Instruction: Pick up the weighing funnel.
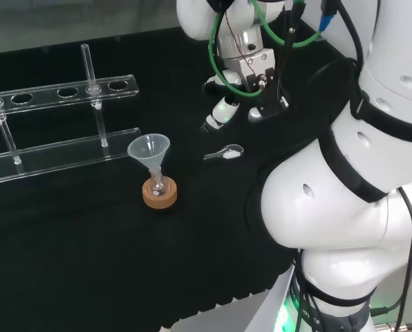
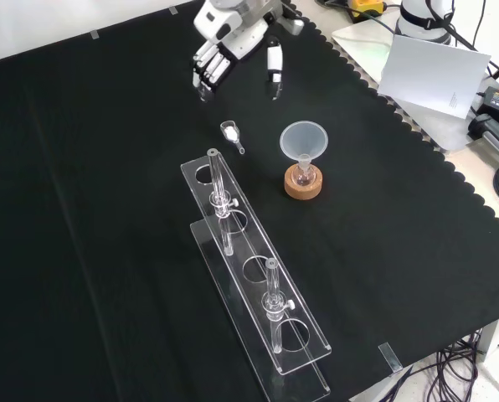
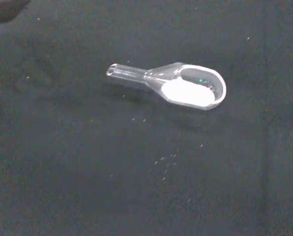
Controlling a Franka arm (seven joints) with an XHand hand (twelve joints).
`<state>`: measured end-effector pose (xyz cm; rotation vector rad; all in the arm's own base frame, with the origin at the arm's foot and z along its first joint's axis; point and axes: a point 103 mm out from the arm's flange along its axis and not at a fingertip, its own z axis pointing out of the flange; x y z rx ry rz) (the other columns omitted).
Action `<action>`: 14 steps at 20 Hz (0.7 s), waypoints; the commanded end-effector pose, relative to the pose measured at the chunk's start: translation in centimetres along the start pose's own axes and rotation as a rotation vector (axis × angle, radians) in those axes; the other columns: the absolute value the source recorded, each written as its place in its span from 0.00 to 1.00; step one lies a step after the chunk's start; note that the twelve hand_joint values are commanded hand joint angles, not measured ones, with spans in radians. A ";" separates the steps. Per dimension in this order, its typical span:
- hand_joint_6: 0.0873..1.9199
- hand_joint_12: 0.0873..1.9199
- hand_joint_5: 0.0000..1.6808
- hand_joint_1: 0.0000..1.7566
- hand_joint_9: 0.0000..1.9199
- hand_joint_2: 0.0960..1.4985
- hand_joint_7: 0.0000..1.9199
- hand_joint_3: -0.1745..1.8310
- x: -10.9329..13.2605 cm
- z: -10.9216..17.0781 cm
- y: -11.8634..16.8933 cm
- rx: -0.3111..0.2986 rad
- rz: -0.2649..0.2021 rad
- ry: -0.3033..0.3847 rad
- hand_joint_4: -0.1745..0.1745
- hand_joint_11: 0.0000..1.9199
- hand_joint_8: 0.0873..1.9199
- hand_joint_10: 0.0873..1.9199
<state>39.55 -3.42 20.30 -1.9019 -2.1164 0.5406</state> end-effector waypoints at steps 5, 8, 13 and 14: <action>0.00 0.52 0.17 0.36 0.02 0.46 0.15 0.09 -5.4 1.7 4.8 0.056 -0.031 -0.029 0.54 0.00 0.21 0.38; 0.00 0.53 0.18 0.37 0.03 0.46 0.17 0.09 -5.4 2.7 4.4 0.039 -0.041 -0.021 0.55 0.00 0.22 0.38; 0.00 0.56 0.20 0.37 0.06 0.46 0.19 0.09 -4.9 4.3 4.1 0.024 -0.024 -0.034 0.55 0.00 0.22 0.38; 0.00 0.57 0.20 0.37 0.06 0.47 0.19 0.10 -4.9 4.6 4.1 0.026 -0.018 -0.033 0.55 0.00 0.22 0.37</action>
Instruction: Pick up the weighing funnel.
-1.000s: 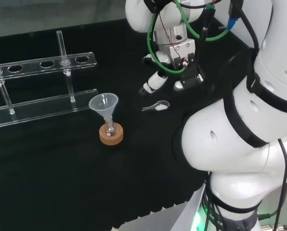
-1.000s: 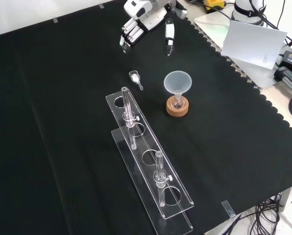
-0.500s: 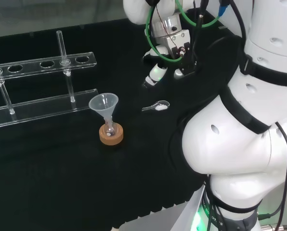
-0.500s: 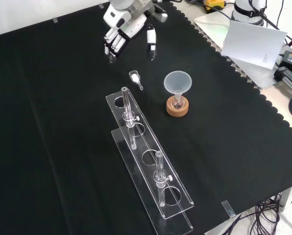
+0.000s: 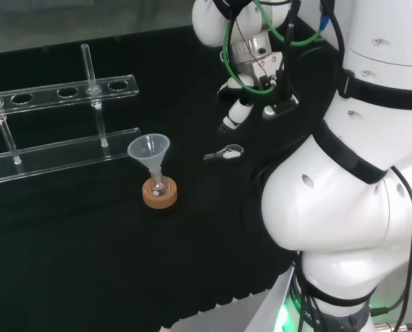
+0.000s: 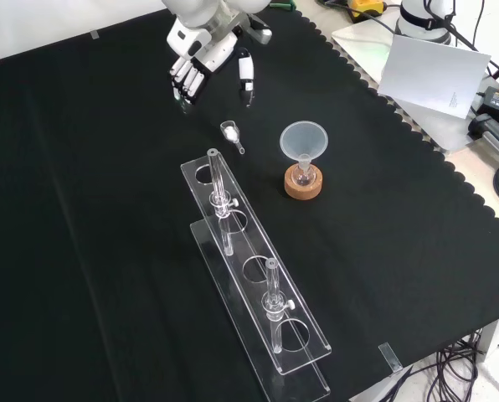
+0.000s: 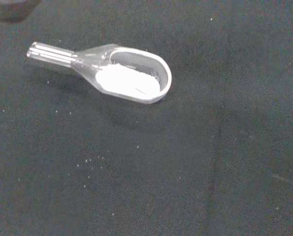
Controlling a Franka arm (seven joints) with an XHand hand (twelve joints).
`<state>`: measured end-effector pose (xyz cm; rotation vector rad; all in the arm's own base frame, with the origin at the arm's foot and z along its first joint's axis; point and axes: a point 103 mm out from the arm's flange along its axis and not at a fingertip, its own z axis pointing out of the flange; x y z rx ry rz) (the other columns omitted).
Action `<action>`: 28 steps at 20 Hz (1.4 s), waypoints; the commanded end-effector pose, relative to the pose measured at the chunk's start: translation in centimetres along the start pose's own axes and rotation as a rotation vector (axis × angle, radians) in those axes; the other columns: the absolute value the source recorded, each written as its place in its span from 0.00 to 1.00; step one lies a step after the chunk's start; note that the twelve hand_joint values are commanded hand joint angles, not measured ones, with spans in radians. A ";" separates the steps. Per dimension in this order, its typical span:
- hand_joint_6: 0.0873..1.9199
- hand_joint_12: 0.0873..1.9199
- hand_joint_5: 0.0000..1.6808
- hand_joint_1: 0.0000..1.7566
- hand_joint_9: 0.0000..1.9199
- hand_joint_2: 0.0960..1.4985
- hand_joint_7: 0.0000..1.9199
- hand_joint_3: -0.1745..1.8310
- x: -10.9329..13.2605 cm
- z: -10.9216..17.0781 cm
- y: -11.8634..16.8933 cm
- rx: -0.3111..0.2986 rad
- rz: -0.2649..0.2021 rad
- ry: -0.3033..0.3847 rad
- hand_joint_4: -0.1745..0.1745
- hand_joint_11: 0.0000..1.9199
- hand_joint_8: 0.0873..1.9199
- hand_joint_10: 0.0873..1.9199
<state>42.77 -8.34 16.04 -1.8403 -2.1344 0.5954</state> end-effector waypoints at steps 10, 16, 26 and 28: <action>0.00 0.61 0.24 0.38 0.08 0.48 0.21 0.10 -1.0 5.4 1.1 0.045 0.044 -0.048 0.55 0.00 0.22 0.37; 0.00 0.62 0.25 0.39 0.10 0.49 0.25 0.10 -0.6 5.9 1.5 0.008 0.025 -0.021 0.56 0.00 0.22 0.36; 0.00 0.64 0.29 0.41 0.15 0.48 0.31 0.10 0.3 7.2 2.0 0.033 0.003 -0.009 0.57 0.00 0.21 0.33; 0.00 0.64 0.30 0.42 0.16 0.48 0.31 0.10 0.3 7.4 2.2 0.039 0.004 -0.007 0.57 0.00 0.21 0.33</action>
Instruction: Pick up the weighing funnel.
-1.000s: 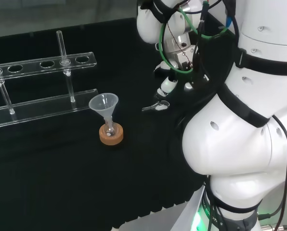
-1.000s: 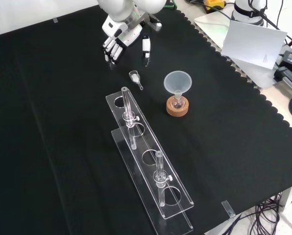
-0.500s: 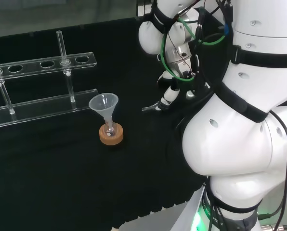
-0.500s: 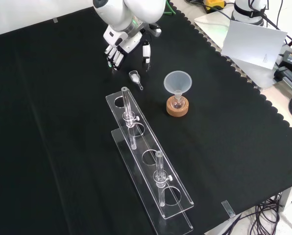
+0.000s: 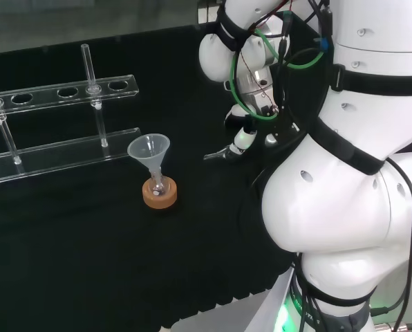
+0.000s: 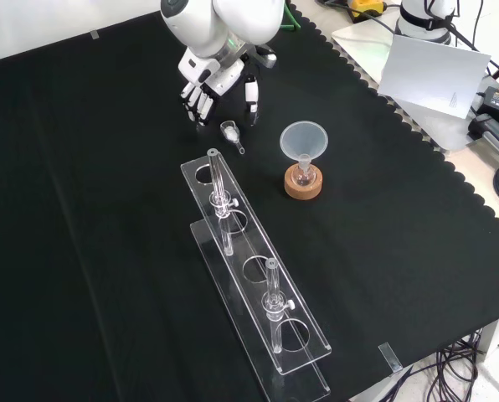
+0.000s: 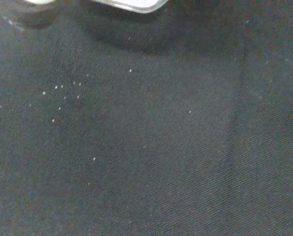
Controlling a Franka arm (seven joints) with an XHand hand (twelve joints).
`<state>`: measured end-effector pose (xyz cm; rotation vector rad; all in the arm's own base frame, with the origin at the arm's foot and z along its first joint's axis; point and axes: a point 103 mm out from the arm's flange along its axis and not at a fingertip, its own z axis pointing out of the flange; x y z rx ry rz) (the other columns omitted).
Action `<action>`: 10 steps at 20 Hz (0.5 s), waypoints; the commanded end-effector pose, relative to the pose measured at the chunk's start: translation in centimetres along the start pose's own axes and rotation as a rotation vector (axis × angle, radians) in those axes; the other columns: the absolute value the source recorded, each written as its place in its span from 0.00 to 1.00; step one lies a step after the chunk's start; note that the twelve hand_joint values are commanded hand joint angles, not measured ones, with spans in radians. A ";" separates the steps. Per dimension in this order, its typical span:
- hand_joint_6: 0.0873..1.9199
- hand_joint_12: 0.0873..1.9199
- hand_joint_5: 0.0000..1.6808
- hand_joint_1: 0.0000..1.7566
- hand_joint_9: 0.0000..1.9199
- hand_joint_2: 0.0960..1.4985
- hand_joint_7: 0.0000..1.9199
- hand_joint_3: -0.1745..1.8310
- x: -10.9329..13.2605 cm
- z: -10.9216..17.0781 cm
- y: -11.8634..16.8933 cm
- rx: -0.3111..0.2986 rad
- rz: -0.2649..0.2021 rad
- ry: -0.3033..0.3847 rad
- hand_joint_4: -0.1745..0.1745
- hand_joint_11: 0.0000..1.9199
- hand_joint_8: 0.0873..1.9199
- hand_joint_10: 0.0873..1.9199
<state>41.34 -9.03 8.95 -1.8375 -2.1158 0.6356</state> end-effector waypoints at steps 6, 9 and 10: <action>0.00 0.64 0.33 0.42 0.18 0.48 0.33 0.10 0.2 0.9 0.5 0.025 -0.013 -0.005 0.58 0.00 0.20 0.32; 0.00 0.64 0.34 0.43 0.19 0.48 0.35 0.11 -0.5 1.2 0.7 0.032 0.008 0.008 0.59 0.00 0.20 0.32; 0.00 0.64 0.34 0.43 0.19 0.48 0.35 0.11 -0.8 1.3 0.7 0.034 0.015 0.010 0.59 0.00 0.20 0.32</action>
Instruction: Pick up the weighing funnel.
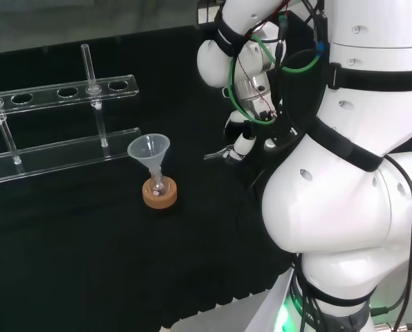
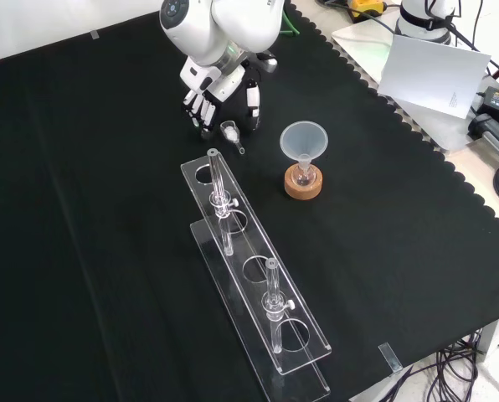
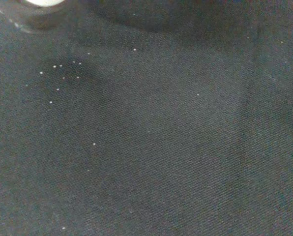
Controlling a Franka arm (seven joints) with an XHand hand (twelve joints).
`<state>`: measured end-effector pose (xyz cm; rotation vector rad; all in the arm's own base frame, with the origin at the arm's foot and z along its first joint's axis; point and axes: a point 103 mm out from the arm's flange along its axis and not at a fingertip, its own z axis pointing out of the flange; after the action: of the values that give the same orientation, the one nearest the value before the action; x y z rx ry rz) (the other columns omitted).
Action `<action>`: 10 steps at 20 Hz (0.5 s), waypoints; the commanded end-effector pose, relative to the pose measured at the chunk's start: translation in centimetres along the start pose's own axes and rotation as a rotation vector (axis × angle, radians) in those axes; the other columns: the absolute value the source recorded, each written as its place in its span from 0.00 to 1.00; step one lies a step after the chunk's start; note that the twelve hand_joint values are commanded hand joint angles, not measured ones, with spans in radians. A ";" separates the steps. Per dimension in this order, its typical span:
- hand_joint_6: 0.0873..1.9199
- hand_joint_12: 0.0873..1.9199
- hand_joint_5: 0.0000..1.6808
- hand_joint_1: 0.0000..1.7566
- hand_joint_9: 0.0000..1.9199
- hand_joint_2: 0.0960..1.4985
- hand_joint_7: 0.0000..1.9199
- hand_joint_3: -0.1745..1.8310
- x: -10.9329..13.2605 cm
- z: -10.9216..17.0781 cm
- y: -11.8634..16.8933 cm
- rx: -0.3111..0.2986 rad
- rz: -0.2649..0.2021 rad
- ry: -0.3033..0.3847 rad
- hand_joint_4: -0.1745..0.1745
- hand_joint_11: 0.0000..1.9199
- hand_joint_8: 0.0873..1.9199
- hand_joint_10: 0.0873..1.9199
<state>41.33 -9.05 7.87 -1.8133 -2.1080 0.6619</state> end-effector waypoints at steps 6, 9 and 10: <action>0.00 0.65 0.36 0.43 0.21 0.48 0.36 0.11 -1.3 0.6 0.5 0.001 0.033 0.022 0.60 0.00 0.20 0.30; 0.00 0.65 0.37 0.44 0.21 0.48 0.36 0.11 -1.3 0.8 0.7 0.001 0.032 0.027 0.60 0.00 0.19 0.30; 0.00 0.65 0.37 0.44 0.21 0.47 0.36 0.11 -1.3 0.9 0.7 0.001 0.031 0.028 0.60 0.00 0.19 0.30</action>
<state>41.72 -10.36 7.12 -1.8480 -2.0677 0.6470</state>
